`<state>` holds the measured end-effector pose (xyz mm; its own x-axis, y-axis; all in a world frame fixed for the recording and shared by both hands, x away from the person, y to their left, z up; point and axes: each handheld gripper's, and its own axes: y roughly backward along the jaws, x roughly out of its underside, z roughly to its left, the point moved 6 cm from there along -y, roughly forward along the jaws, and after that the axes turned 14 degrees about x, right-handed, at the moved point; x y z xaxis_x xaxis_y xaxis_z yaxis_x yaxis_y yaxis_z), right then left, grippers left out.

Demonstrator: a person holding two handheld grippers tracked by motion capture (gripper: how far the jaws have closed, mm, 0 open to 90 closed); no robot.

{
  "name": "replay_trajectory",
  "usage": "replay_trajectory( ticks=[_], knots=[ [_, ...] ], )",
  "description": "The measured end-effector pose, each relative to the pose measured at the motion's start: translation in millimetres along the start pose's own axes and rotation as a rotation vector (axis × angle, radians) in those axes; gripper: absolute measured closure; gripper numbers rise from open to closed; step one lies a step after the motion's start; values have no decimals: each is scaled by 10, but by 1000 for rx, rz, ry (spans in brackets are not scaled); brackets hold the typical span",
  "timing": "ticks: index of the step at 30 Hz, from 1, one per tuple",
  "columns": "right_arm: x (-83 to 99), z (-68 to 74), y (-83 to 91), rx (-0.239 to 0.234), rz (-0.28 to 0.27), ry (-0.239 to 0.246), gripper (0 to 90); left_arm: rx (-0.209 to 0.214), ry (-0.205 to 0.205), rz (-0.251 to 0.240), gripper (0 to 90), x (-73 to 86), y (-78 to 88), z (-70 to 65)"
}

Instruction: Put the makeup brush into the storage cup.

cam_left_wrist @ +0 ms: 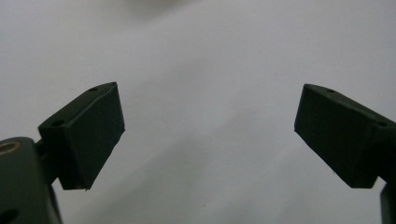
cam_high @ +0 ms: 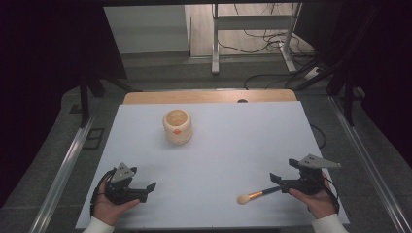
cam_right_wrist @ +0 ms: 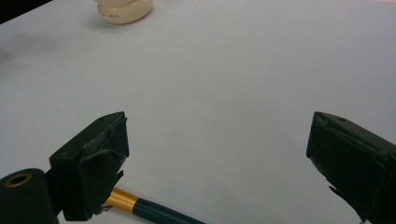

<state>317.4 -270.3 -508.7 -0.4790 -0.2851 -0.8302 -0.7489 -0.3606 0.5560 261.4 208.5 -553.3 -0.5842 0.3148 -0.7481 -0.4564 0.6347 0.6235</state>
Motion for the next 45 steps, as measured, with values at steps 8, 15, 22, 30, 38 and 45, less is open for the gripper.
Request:
replay_trajectory(
  ticks=[8, 15, 22, 30, 38, 45],
  knots=[
    [31, -27, 0, 7, 15, 9, 53, 6, -1, 2, 85, -4, -11, -7],
    [39, -35, -14, 20, 21, 22, 55, 11, -3, 9, 81, 2, -19, -9],
    [29, -40, 0, 16, 18, 33, 56, 12, -7, 12, 77, -1, -20, -17],
    [-30, -71, 10, 6, 16, 51, 58, 13, -11, 11, 76, -11, -17, -32],
    [-82, -116, 12, -2, 25, 55, 61, 25, -10, 10, 75, -21, -27, -21],
    [-167, -125, 49, -24, 25, 110, 66, 22, -9, 8, 76, -41, -34, -25]
  ],
)
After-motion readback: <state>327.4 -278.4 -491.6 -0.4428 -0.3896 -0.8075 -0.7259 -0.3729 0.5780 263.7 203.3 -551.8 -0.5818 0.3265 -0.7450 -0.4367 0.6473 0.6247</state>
